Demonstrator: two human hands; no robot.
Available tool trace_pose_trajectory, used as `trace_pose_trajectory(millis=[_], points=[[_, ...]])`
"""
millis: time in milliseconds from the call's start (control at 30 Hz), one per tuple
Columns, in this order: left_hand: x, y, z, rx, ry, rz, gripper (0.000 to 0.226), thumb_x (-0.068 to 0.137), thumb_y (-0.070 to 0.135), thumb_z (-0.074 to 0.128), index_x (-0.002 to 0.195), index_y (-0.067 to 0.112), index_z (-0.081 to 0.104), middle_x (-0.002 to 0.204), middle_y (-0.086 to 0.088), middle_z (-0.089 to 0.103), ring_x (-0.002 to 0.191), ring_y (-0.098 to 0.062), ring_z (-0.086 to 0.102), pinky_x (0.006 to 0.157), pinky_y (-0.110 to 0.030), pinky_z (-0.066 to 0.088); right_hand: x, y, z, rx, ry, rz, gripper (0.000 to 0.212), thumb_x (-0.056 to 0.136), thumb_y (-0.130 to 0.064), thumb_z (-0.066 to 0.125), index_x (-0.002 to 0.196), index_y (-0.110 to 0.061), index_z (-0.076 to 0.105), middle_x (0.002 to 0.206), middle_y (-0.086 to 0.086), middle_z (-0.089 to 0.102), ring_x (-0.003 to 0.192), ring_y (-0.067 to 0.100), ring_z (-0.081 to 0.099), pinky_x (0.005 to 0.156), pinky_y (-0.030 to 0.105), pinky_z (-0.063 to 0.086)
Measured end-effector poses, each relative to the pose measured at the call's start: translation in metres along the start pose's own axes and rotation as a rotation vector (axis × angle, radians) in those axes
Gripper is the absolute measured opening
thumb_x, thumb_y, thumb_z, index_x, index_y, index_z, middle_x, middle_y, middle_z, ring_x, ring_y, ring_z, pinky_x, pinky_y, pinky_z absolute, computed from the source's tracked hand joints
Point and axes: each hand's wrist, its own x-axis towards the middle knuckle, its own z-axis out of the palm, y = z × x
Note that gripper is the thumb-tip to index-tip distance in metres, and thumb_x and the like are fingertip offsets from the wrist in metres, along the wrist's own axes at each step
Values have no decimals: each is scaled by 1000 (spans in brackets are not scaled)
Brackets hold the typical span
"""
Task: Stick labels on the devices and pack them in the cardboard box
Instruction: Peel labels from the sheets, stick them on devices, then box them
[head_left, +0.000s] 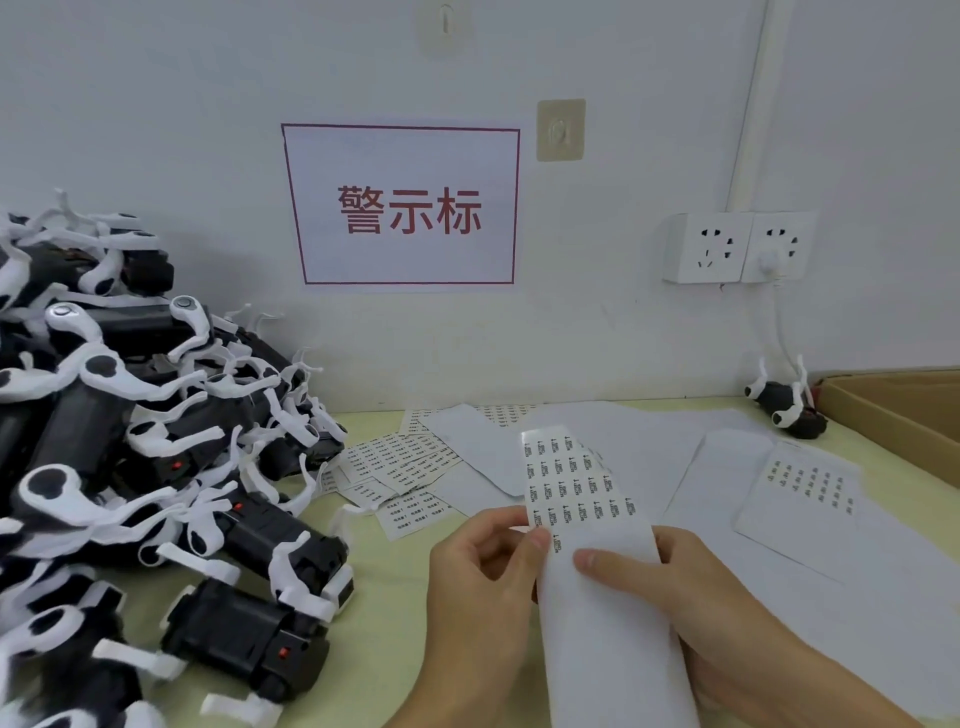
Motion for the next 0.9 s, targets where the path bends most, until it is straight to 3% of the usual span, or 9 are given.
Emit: trace_pose_trajectory(millis=[100, 333, 433, 500, 633, 700, 767, 900], points=[[0, -1, 1, 34, -46, 10, 25, 89, 4, 71, 83, 27, 78, 70, -9, 73, 58, -14, 65, 57, -22, 53, -1, 2, 1, -51, 30, -8, 17, 82, -13, 76, 98, -16, 80, 101, 10, 77, 92, 28, 75, 79, 38, 60], [-4, 0, 3, 69, -29, 45, 15, 89, 5, 71, 94, 19, 74, 71, -8, 73, 55, -13, 64, 54, -20, 50, -2, 3, 1, -86, 61, 13, 17, 88, -10, 69, 102, -15, 78, 101, 8, 77, 93, 28, 75, 80, 39, 59], [-4, 0, 3, 54, -22, 64, 20, 89, 4, 71, 99, 21, 66, 69, -9, 72, 54, -13, 62, 55, -19, 48, -3, 4, 2, -114, 105, -1, 15, 85, -14, 73, 99, -14, 78, 98, 7, 78, 90, 27, 75, 81, 41, 59], [-5, -1, 3, 78, -19, 107, 24, 89, 5, 72, 90, 28, 64, 68, -8, 70, 56, -13, 61, 55, -19, 48, -3, 5, 3, -142, 151, -15, 22, 77, -23, 79, 97, -15, 77, 93, 6, 78, 87, 26, 76, 83, 44, 59], [-4, -5, 7, 321, 4, 367, 22, 83, 9, 73, 72, 28, 69, 81, 9, 65, 73, -9, 63, 60, -21, 47, -2, 5, 6, -162, 243, -46, 7, 81, -18, 76, 86, -21, 79, 87, 1, 78, 80, 20, 76, 78, 42, 61], [-4, -7, 8, 450, 18, 501, 15, 79, 11, 69, 76, 26, 70, 89, 13, 61, 83, -10, 62, 63, -17, 47, -3, 4, 7, -188, 265, -76, 14, 82, -18, 75, 80, -31, 79, 84, -2, 78, 77, 16, 76, 72, 36, 60], [-5, -11, 7, 546, 30, 607, 9, 80, 14, 69, 81, 22, 74, 93, 15, 59, 91, -6, 59, 70, -15, 45, -4, 3, 8, -206, 265, -93, 21, 82, -19, 74, 82, -39, 78, 85, -3, 78, 79, 15, 76, 77, 38, 60], [-4, -16, 6, 700, 42, 806, 10, 85, 17, 67, 85, 11, 76, 92, 4, 61, 90, -6, 53, 78, -14, 44, -4, 4, 9, -199, 284, -100, 12, 82, -19, 75, 85, -29, 80, 87, -2, 79, 82, 16, 76, 83, 44, 60]])
